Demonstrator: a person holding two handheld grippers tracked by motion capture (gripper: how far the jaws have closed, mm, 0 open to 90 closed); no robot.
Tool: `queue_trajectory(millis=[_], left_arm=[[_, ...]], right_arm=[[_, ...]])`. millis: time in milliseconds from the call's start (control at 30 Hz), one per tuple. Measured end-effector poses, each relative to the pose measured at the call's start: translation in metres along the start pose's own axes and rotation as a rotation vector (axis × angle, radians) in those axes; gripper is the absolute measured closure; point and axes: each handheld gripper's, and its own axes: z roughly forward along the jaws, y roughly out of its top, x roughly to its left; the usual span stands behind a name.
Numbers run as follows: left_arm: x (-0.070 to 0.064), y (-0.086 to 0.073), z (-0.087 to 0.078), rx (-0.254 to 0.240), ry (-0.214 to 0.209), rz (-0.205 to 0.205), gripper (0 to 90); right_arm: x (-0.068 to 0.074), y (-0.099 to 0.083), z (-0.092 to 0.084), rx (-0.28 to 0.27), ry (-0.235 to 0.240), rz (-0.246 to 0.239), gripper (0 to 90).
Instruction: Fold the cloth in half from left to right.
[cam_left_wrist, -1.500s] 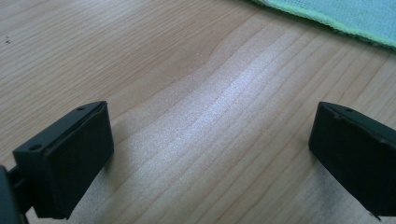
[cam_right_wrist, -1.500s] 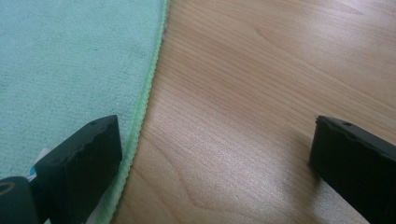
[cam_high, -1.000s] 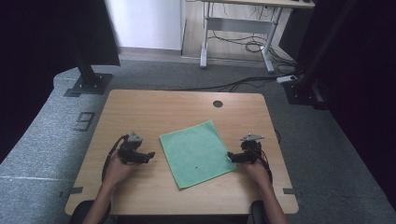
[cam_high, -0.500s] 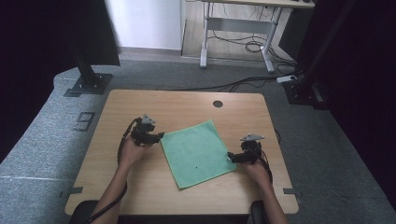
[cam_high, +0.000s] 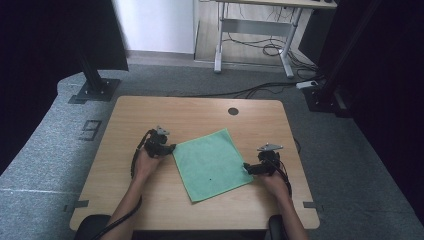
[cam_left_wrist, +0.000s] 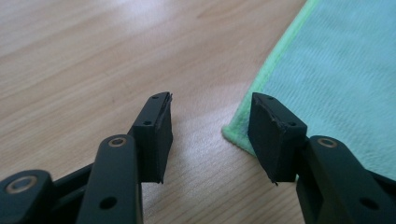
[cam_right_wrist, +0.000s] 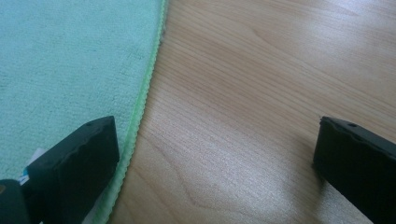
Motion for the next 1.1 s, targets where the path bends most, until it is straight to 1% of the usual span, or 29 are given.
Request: queue_trajectory(millis=[33,67,133,200,233,267,300,333,367,500,700,900,967,1100], left_arm=[[0.001,-0.001,0.0,-0.004,-0.007,-0.01,48.3],[0.001,-0.001,0.0,-0.004,-0.007,-0.01,48.3],[0.005,-0.004,0.001,-0.024,-0.031,-0.05,47.9],[0.005,-0.008,0.001,-0.048,-0.03,-0.046,47.6],[0.005,-0.008,0.001,-0.048,-0.03,-0.046,47.7],[0.004,-0.01,0.001,-0.06,-0.027,-0.049,47.7],[0.004,-0.01,0.001,-0.06,-0.027,-0.049,48.1],[0.004,-0.01,0.001,-0.06,-0.027,-0.049,50.1],[0.002,-0.01,0.001,-0.063,-0.036,-0.044,53.2],[0.001,-0.01,0.0,-0.066,-0.044,-0.039,60.6],[-0.001,-0.01,0.0,-0.068,-0.059,-0.028,65.9],[-0.004,-0.01,-0.001,-0.069,-0.065,-0.02,74.1],[-0.004,-0.01,-0.001,-0.07,-0.066,-0.019,75.2],[-0.007,-0.01,-0.001,-0.072,-0.05,-0.005,77.6]], right_arm=[[0.0,0.0,0.0,0.0,0.0,0.0,0.1],[0.0,0.0,0.0,0.0,0.0,0.0,0.1],[0.0,0.0,0.0,0.0,0.0,0.0,0.1],[0.0,0.0,0.0,0.0,0.0,0.0,0.1],[0.0,0.0,0.0,0.0,0.0,0.0,0.1],[0.0,0.0,0.0,0.0,0.0,0.0,0.3],[0.0,0.0,0.0,-0.001,0.002,-0.001,0.5],[0.0,0.0,0.0,-0.001,0.002,-0.001,0.5],[0.0,0.0,0.0,-0.003,0.004,-0.003,1.3],[0.0,0.0,-0.001,-0.007,0.01,-0.006,2.2],[-0.001,-0.001,-0.002,-0.012,0.017,0.0,3.0],[-0.002,-0.003,-0.006,-0.013,0.027,0.028,3.9],[-0.002,-0.003,-0.007,-0.011,0.027,0.029,4.5],[0.002,-0.002,-0.013,-0.007,0.04,0.017,6.6]])
